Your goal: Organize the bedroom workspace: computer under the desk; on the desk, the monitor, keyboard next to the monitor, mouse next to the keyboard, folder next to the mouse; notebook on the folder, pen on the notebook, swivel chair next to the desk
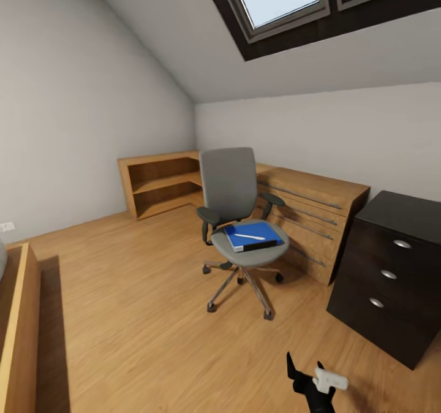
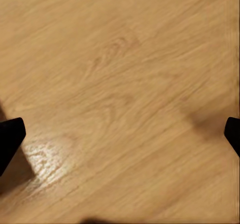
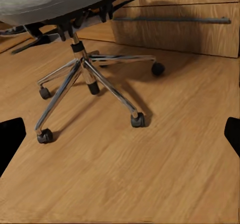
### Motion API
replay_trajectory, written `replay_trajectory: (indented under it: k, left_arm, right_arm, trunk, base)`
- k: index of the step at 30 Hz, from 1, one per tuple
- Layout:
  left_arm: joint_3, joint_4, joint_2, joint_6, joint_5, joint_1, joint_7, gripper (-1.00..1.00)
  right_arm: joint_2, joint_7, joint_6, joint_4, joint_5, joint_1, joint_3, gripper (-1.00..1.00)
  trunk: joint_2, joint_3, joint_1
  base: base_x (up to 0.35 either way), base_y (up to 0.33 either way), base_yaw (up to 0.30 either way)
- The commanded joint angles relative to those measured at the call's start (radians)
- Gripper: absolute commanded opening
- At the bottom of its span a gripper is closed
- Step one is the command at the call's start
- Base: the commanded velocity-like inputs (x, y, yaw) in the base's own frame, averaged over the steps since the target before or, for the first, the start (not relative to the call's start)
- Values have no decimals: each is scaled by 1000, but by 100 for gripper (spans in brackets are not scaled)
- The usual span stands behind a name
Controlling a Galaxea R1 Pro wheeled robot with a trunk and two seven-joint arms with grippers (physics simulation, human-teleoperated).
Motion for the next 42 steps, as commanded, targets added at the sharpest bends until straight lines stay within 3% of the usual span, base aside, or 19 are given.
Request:
replay_trajectory:
  k: [1, 2, 6, 12, 21, 24, 25, 28, 33, 36, 42]
  left_arm:
    - [-8, 1, 0, -4, 11, 0, 7, 100]
    - [-7, 1, -2, -3, 12, -1, 4, 100]
    - [-7, 1, -3, -1, 12, -1, -11, 100]
    - [-7, 1, -4, 0, 11, -1, -42, 100]
    - [-6, 9, 5, -1, 7, -1, -47, 100]
    - [-7, 61, 29, -9, 6, -1, -47, 100]
    - [-5, 110, 54, -70, 7, -1, -49, 100]
    - [-5, 132, 61, -175, 8, -1, -46, 100]
    - [-5, 155, 62, -232, 7, -1, -44, 100]
    - [-5, 162, 59, -247, 8, -1, -44, 100]
    - [-5, 167, 51, -255, 8, -1, -44, 100]
  right_arm:
    - [0, 10, -2, 2, 22, 1, -9, 100]
    - [0, 10, -2, 2, 73, 6, -9, 100]
    - [0, 8, -1, 2, 163, 13, -8, 100]
    - [1, 8, 2, 3, 225, 17, -8, 100]
    - [0, 8, 6, 4, 240, 18, -9, 100]
    - [1, 9, 9, 4, 241, 18, -9, 100]
    - [1, 7, 9, 4, 241, 18, -9, 100]
    - [1, 5, 9, 4, 241, 18, -9, 100]
    - [2, -2, 8, 3, 240, 18, -8, 100]
    - [18, -25, 5, 3, 239, 18, -9, 100]
    - [64, -180, 2, 1, 242, 18, -9, 100]
  trunk:
    - [7, 3, -4]
    - [14, 7, -8]
    - [42, 24, -23]
    - [84, 48, -46]
    - [147, 85, -81]
    - [168, 98, -92]
    - [175, 102, -96]
    - [196, 114, -108]
    - [231, 135, -127]
    - [252, 146, -138]
    - [294, 168, -161]
  base:
    - [0, 0, -227]
    - [0, 0, -223]
    - [0, 0, -221]
    - [0, 0, -219]
    - [0, 0, -225]
    - [0, 0, -240]
    - [0, 0, -243]
    - [0, 0, -243]
    - [0, 0, -247]
    - [0, 0, -251]
    - [0, 0, -257]
